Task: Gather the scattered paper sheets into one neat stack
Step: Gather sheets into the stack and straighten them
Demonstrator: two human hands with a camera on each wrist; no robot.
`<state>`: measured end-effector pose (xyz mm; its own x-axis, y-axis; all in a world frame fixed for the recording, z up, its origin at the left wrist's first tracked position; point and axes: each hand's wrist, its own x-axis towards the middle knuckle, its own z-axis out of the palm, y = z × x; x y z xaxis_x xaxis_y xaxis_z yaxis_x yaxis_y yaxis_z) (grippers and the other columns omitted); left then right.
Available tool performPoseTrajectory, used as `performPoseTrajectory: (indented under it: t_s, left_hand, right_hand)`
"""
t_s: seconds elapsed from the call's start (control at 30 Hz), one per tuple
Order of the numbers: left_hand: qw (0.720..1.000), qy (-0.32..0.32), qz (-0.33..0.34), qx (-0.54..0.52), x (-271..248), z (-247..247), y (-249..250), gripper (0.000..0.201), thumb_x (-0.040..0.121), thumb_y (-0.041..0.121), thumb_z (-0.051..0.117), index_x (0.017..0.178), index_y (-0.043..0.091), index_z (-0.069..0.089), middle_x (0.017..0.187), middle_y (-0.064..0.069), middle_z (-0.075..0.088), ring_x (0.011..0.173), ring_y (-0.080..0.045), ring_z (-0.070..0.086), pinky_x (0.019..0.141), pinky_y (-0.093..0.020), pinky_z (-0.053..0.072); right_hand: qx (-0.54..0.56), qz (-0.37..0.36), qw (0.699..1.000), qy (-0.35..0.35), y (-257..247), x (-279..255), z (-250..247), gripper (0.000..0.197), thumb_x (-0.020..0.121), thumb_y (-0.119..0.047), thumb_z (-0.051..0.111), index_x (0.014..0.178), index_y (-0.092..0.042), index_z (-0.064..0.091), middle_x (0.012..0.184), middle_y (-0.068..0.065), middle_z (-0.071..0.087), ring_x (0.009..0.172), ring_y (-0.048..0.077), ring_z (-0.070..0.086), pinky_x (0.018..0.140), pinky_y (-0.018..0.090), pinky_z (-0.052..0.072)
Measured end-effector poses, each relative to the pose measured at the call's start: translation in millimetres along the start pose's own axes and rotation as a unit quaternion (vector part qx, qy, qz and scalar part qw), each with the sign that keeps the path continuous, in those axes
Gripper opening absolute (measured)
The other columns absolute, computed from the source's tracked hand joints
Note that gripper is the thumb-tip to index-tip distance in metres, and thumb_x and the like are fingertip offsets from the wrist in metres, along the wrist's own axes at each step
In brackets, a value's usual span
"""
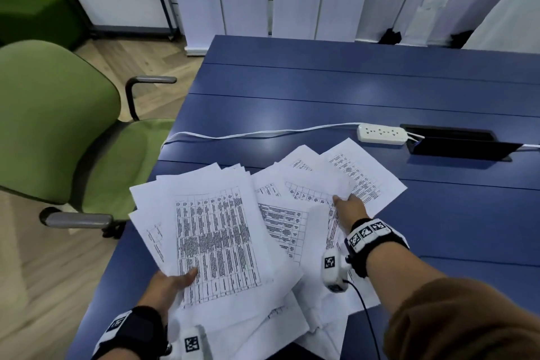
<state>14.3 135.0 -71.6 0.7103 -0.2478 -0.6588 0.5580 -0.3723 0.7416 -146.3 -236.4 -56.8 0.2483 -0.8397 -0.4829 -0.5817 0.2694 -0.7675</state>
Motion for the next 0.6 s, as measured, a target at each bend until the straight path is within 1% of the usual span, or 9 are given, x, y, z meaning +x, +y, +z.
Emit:
performPoseTrajectory:
  t_s: [0.07, 0.13, 0.17, 0.27, 0.33, 0.37, 0.43, 0.53, 0.6]
  left_hand:
    - [1.000, -0.011, 0.010, 0.006, 1.6, 1.1, 2.2, 0.051, 0.076, 0.009, 0.079, 0.119, -0.009, 0.058, 0.111, -0.015, 0.068, 0.109, -0.030, 0.061, 0.105, -0.044, 0.039]
    - [1.000, -0.020, 0.015, 0.008, 8.8, 0.5, 2.9, 0.053, 0.073, 0.012, 0.081, 0.118, -0.005, 0.058, 0.110, -0.013, 0.069, 0.108, -0.029, 0.062, 0.104, -0.043, 0.040]
    - [0.999, -0.025, 0.020, 0.017, 11.8, 0.6, 4.8, 0.050, 0.073, 0.009, 0.080, 0.117, -0.003, 0.059, 0.110, -0.012, 0.069, 0.106, -0.027, 0.062, 0.103, -0.041, 0.040]
    - [0.998, -0.062, 0.023, 0.009, 18.1, 2.8, 12.1, 0.040, 0.076, -0.002, 0.075, 0.114, 0.004, 0.061, 0.111, -0.013, 0.069, 0.106, -0.028, 0.063, 0.104, -0.044, 0.041]
    - [0.996, -0.084, 0.028, 0.016, 20.7, 4.2, 18.0, 0.037, 0.081, -0.009, 0.067, 0.115, 0.002, 0.060, 0.108, -0.014, 0.070, 0.105, -0.030, 0.063, 0.103, -0.045, 0.042]
    - [0.996, -0.087, 0.028, 0.024, 21.4, 3.5, 21.6, 0.035, 0.081, -0.012, 0.065, 0.114, 0.001, 0.060, 0.106, -0.015, 0.070, 0.101, -0.031, 0.064, 0.101, -0.044, 0.044]
    - [0.994, -0.100, 0.031, 0.038, 23.1, 3.0, 28.3, 0.034, 0.081, -0.013, 0.064, 0.112, -0.001, 0.061, 0.103, -0.017, 0.071, 0.098, -0.032, 0.065, 0.096, -0.044, 0.047]
    - [0.989, -0.123, 0.031, 0.079, 33.4, 1.6, 32.5, 0.037, 0.078, -0.008, 0.071, 0.113, -0.001, 0.062, 0.103, -0.016, 0.073, 0.104, -0.034, 0.066, 0.099, -0.048, 0.046]
    - [0.984, -0.140, 0.030, 0.105, 37.6, 3.8, 34.9, 0.035, 0.078, -0.005, 0.073, 0.111, 0.001, 0.064, 0.101, -0.013, 0.074, 0.104, -0.033, 0.067, 0.096, -0.043, 0.049]
  right_hand:
    - [-0.046, -0.002, 0.999, 0.011, -1.0, -7.4, 7.0, 0.034, 0.096, -0.016, 0.051, 0.122, 0.005, 0.054, 0.121, 0.019, 0.061, 0.109, 0.035, 0.059, 0.089, 0.036, 0.047]
    - [-0.091, -0.012, 0.995, 0.031, -1.9, -15.2, 6.2, 0.030, 0.096, -0.013, 0.046, 0.116, 0.006, 0.057, 0.111, 0.023, 0.062, 0.103, 0.037, 0.060, 0.077, 0.030, 0.042]
    - [-0.110, -0.023, 0.992, 0.051, -1.5, -17.8, 2.3, 0.029, 0.096, -0.011, 0.045, 0.114, 0.006, 0.059, 0.108, 0.024, 0.063, 0.099, 0.037, 0.060, 0.075, 0.030, 0.041]
    - [-0.145, -0.056, 0.979, 0.132, -5.7, -20.6, -20.2, 0.027, 0.094, -0.007, 0.044, 0.112, 0.005, 0.061, 0.114, 0.026, 0.056, 0.102, 0.040, 0.057, 0.084, 0.039, 0.048]
    - [-0.167, -0.073, 0.969, 0.164, -13.2, -20.2, -40.1, 0.026, 0.093, -0.003, 0.043, 0.112, 0.006, 0.060, 0.116, 0.029, 0.053, 0.105, 0.043, 0.054, 0.080, 0.039, 0.044]
    - [-0.176, -0.085, 0.966, 0.167, -19.4, -21.7, -50.3, 0.024, 0.093, -0.002, 0.043, 0.109, 0.005, 0.060, 0.112, 0.030, 0.057, 0.102, 0.042, 0.055, 0.074, 0.035, 0.040]
    - [-0.204, -0.110, 0.959, 0.163, -30.0, -21.3, -69.2, 0.021, 0.093, -0.001, 0.043, 0.104, 0.003, 0.060, 0.105, 0.029, 0.062, 0.099, 0.042, 0.055, 0.071, 0.032, 0.035]
    - [-0.251, -0.134, 0.944, 0.166, -43.2, -13.7, -94.3, 0.021, 0.092, -0.003, 0.045, 0.104, 0.002, 0.061, 0.102, 0.030, 0.063, 0.099, 0.044, 0.057, 0.075, 0.037, 0.042]
    - [-0.283, -0.122, 0.941, 0.138, -46.6, -5.6, -104.1, 0.021, 0.093, -0.005, 0.046, 0.104, 0.002, 0.062, 0.101, 0.029, 0.063, 0.099, 0.043, 0.058, 0.075, 0.037, 0.043]
